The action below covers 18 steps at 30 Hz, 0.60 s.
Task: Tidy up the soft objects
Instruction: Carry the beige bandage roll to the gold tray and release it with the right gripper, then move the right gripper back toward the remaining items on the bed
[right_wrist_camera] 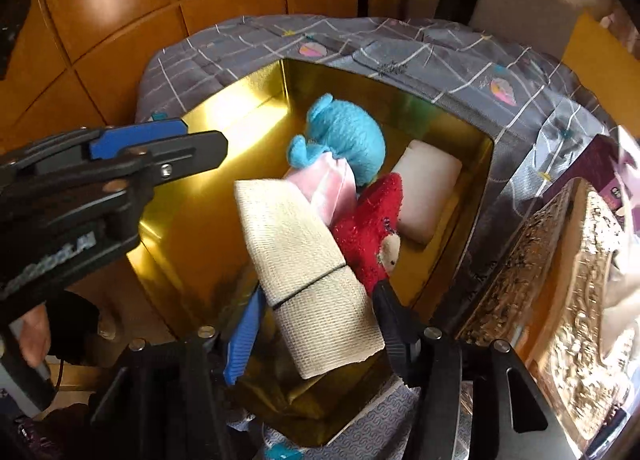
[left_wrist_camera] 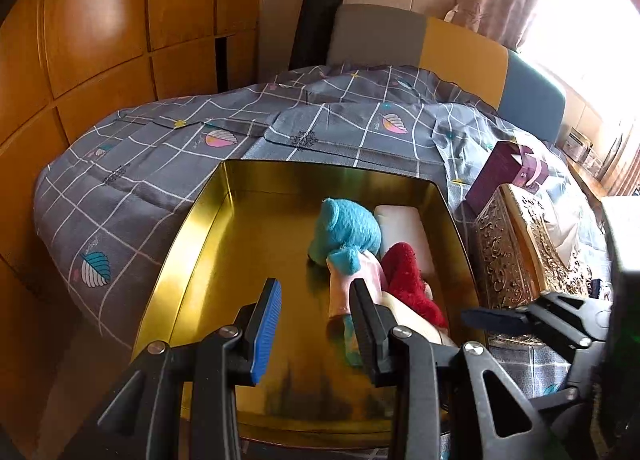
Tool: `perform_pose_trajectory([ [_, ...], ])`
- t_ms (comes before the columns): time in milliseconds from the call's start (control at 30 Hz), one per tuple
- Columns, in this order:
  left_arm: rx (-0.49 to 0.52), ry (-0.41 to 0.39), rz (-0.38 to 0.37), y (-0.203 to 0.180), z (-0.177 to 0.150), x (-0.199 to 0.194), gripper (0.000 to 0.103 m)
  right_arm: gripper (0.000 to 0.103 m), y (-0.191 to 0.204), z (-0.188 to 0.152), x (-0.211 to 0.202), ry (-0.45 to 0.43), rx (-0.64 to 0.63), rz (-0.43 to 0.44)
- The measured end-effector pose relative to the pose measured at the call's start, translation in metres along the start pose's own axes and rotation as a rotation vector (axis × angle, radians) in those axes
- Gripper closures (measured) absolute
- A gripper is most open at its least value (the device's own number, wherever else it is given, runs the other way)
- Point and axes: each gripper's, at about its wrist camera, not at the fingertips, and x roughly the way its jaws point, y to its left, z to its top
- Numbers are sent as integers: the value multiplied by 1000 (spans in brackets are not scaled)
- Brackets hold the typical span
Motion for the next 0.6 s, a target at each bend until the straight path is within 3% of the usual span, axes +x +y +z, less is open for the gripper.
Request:
perform_pose_trajectory([
  [67, 1, -1, -2, -1, 0, -1, 68, 38, 0, -2, -8, -29, -2, -12],
  [600, 55, -6, -20, -20, -2, -9, 68, 38, -18, -5, -67, -203, 28, -128],
])
